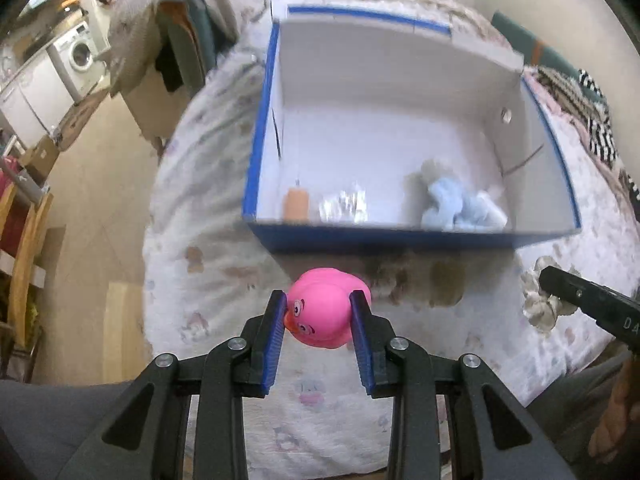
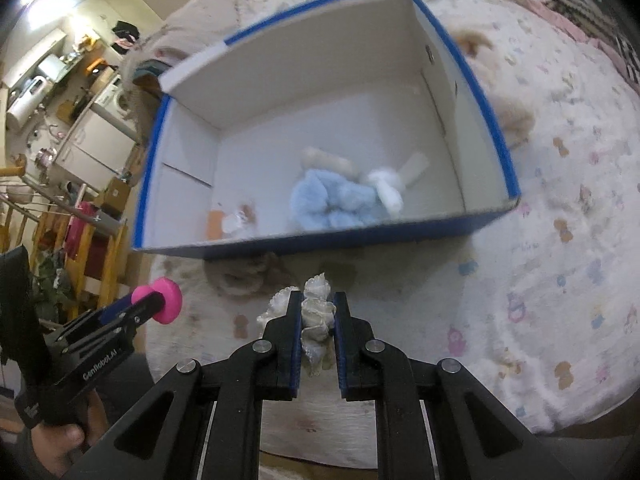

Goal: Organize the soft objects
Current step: 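Carry the pink duck with the left tool into the box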

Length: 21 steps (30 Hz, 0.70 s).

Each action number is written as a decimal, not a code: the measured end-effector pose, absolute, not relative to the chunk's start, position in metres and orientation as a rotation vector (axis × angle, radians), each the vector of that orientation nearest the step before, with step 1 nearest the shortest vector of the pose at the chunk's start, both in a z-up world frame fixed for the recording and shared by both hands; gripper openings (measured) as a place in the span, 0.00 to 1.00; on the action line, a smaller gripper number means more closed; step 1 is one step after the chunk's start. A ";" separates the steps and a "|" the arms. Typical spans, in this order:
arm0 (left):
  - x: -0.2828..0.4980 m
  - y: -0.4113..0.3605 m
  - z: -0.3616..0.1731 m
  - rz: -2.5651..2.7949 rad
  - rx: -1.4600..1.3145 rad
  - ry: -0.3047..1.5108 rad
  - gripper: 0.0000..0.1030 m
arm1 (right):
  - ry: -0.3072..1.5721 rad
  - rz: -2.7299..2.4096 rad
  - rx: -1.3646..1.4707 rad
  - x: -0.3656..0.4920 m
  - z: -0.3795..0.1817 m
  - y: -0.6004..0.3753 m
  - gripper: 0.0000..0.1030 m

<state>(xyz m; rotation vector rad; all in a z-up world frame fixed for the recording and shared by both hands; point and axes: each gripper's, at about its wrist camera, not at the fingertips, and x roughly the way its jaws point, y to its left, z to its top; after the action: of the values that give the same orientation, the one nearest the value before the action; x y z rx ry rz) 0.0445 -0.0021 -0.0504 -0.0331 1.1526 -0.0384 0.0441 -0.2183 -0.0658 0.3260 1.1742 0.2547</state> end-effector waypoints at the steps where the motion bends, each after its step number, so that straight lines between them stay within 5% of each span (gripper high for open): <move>1: 0.045 -0.003 -0.043 -0.042 -0.030 1.131 0.28 | 1.158 0.257 0.320 0.045 -0.059 -0.219 0.15; 11: 0.085 -0.006 0.012 -0.042 -0.042 1.014 0.28 | 1.028 0.271 0.302 0.076 -0.013 -0.215 0.15; 21: 0.141 -0.007 0.013 -0.029 -0.034 1.018 0.28 | 0.979 0.275 0.267 0.124 -0.004 -0.211 0.15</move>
<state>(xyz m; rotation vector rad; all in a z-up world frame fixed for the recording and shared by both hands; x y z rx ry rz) 0.1412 -0.0066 0.0128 -0.0335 1.0180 -0.0292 0.1242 -0.2114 -0.0037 0.2671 0.9791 0.2750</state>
